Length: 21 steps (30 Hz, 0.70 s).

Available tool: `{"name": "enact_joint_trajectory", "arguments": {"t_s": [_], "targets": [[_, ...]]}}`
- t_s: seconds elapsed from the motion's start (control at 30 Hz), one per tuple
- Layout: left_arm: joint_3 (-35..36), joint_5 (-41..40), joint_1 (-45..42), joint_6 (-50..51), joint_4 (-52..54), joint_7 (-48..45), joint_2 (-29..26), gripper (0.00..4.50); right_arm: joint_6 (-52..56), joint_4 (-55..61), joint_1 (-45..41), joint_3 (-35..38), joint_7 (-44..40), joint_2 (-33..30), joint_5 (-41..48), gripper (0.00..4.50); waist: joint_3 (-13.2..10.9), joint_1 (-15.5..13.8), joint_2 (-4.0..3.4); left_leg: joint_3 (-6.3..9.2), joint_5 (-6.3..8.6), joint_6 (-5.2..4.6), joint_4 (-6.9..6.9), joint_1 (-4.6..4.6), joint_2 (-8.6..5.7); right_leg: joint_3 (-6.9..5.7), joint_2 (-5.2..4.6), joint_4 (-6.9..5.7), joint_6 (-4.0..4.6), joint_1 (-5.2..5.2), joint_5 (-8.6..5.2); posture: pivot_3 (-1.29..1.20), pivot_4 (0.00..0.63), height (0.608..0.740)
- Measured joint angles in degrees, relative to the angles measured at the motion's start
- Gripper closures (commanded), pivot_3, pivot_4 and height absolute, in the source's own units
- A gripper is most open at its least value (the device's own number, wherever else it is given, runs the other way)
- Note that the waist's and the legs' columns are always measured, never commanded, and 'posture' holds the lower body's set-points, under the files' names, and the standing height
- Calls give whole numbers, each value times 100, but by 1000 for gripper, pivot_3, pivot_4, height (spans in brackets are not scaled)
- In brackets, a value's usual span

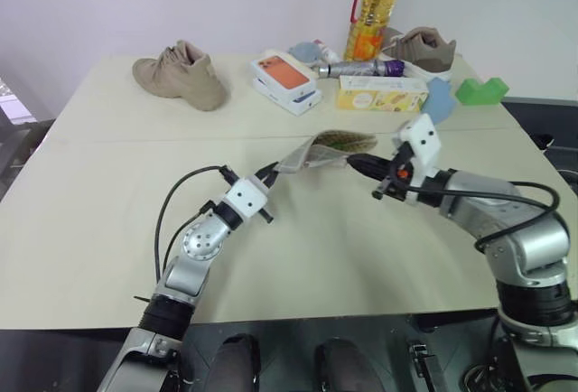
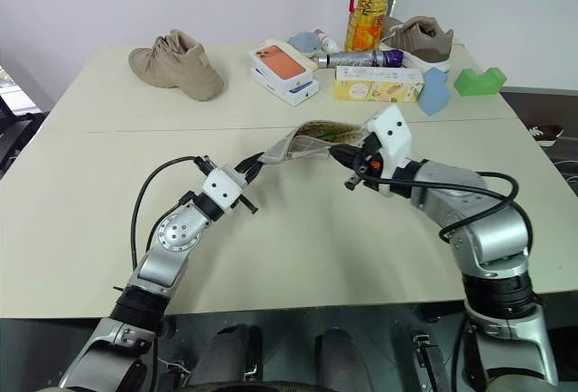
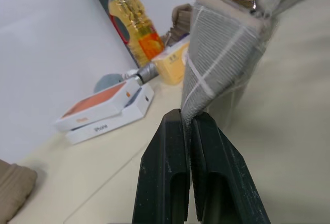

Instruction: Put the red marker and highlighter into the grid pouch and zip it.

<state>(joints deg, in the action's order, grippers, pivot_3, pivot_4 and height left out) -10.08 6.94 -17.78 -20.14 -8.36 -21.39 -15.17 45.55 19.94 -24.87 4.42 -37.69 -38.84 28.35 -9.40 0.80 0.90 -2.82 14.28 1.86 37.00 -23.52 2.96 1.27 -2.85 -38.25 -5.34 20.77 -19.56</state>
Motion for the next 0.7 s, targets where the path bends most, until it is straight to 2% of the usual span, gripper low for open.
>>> {"name": "enact_joint_trajectory", "arguments": {"t_s": [0.17,0.4,0.7], "targets": [[-61,-167,228,-38,359,-387,-100,4500,-429,-549,-58,-160,-107,-322,-78,4459,0,7,0,-2,0,0,1,0,1,5,-2,0,0,0,0,0,150,740],[-121,-500,607,235,807,-884,-368,4500,-717,-885,-150,-525,-95,-336,-230,4459,-1,1,-1,-1,0,0,-2,0,2,7,-2,3,0,0,0,0,150,740],[-83,-634,765,642,833,-989,-524,4500,-433,225,495,-313,-576,-512,379,4459,-1,6,-2,1,2,-2,-1,-1,3,6,-7,6,0,-2,0,0,150,740]]}}
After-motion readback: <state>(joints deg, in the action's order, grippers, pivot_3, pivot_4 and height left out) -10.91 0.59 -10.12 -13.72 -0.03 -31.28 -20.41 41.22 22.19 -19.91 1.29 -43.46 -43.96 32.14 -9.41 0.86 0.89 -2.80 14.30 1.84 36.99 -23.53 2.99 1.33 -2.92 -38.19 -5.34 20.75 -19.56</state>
